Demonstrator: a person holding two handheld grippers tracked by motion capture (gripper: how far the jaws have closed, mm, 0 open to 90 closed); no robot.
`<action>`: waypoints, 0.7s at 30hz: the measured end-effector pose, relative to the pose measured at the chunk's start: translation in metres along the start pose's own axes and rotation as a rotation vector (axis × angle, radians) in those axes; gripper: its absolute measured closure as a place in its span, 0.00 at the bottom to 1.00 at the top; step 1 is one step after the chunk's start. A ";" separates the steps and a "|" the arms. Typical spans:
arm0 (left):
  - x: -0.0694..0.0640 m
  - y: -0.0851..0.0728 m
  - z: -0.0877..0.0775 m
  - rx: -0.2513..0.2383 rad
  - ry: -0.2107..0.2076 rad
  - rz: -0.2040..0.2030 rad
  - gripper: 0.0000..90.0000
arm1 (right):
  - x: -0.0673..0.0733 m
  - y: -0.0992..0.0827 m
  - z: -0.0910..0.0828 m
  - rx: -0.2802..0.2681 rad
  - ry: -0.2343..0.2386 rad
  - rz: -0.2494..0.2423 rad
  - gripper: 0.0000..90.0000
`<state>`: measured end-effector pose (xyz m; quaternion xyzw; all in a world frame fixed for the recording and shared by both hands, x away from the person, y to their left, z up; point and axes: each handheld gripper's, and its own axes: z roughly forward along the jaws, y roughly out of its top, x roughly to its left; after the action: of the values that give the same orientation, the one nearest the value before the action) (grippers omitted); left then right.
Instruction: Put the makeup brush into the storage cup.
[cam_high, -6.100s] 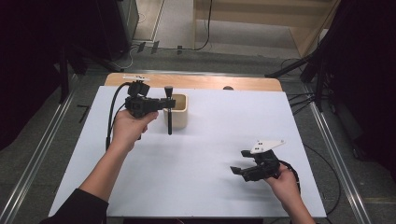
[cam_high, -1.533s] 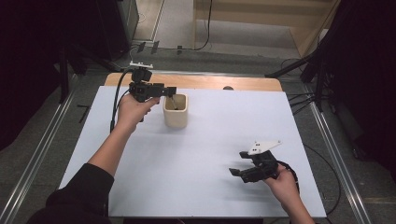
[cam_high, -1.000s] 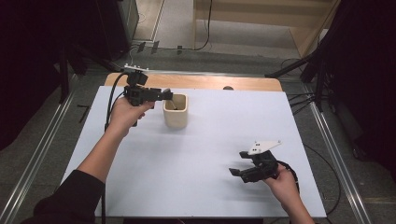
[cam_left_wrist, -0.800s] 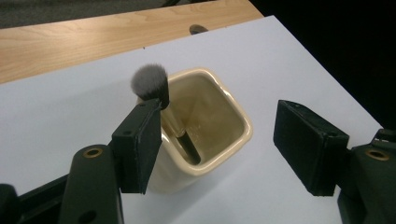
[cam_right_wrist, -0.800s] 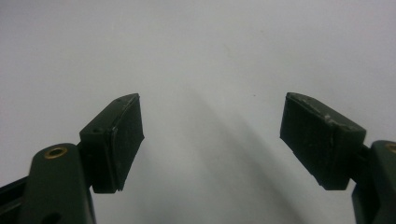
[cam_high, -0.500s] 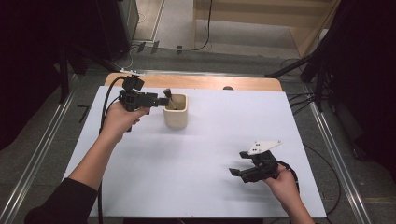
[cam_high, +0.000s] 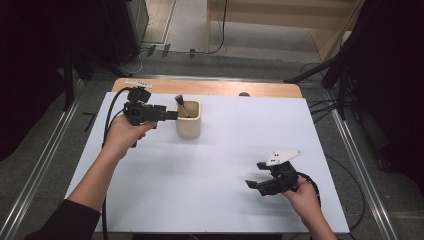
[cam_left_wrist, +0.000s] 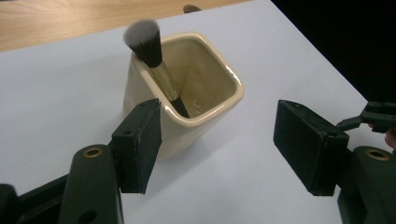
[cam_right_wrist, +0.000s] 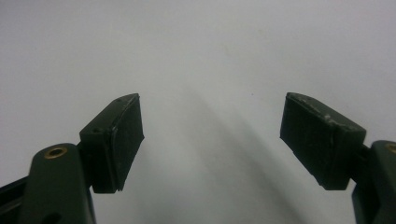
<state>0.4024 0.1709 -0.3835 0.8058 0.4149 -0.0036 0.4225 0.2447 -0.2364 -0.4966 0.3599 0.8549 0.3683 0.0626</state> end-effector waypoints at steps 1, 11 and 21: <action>0.001 -0.002 0.000 0.000 -0.004 0.000 0.37 | 0.000 0.000 0.000 -0.003 0.002 0.003 0.25; 0.002 -0.018 -0.001 0.004 -0.014 -0.001 0.37 | 0.000 0.000 -0.001 -0.004 -0.001 0.001 0.25; 0.005 -0.035 0.006 0.021 -0.018 -0.003 0.37 | 0.001 0.000 0.000 -0.001 -0.002 0.002 0.25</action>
<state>0.3841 0.1801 -0.4129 0.8094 0.4124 -0.0156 0.4178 0.2443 -0.2361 -0.4961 0.3610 0.8543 0.3686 0.0634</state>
